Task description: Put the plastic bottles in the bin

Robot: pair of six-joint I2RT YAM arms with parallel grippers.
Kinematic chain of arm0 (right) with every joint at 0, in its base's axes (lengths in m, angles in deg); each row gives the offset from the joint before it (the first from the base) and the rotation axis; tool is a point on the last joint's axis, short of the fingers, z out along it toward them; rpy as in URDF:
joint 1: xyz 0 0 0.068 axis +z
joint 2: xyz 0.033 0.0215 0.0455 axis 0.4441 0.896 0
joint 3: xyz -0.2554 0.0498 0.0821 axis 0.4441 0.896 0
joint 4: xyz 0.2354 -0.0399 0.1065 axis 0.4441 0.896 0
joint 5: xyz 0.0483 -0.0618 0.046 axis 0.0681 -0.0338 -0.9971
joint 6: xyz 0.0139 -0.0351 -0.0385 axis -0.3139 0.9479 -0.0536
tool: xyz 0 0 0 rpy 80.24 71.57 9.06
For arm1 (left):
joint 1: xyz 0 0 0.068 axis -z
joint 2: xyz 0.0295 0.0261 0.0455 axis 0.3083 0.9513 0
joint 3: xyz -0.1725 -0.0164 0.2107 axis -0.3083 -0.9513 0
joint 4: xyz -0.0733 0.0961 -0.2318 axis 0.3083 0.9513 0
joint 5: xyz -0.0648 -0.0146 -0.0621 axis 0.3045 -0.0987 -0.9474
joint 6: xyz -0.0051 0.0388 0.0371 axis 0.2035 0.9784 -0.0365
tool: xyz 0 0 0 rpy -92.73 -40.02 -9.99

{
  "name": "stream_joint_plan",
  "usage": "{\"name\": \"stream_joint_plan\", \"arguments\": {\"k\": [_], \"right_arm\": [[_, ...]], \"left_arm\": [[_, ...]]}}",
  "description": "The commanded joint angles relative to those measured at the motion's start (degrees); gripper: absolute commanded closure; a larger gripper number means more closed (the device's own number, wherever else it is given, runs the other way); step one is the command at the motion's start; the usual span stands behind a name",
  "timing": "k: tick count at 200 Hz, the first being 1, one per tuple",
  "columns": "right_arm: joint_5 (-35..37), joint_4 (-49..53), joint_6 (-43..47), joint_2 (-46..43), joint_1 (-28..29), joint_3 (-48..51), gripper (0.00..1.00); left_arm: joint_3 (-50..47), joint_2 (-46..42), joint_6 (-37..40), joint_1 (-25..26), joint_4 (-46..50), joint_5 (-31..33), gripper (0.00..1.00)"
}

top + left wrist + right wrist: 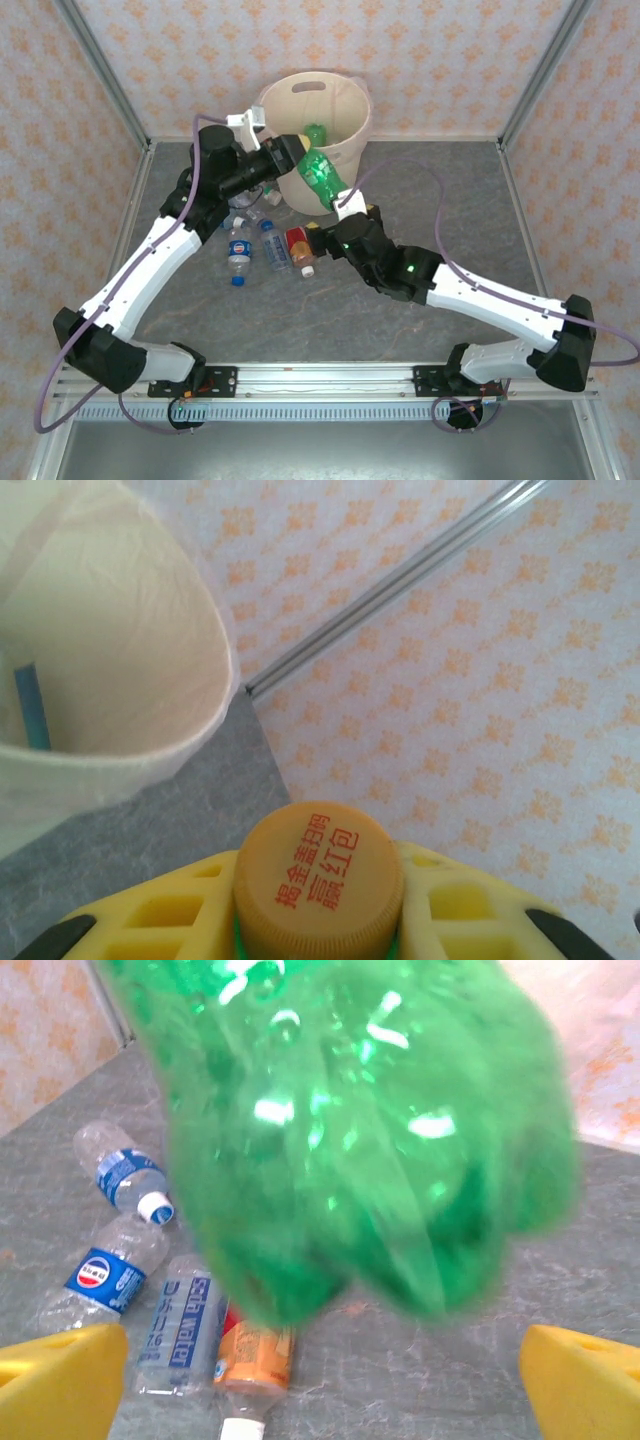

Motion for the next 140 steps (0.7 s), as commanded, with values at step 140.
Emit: {"name": "stream_joint_plan", "arguments": {"k": [140], "right_arm": [[12.80, -0.56, 1.09, -13.13, -1.61, -4.45, 0.00]], "left_arm": [[26.73, 22.03, 4.60, -6.11, -3.27, 13.67, 0.68]]}}
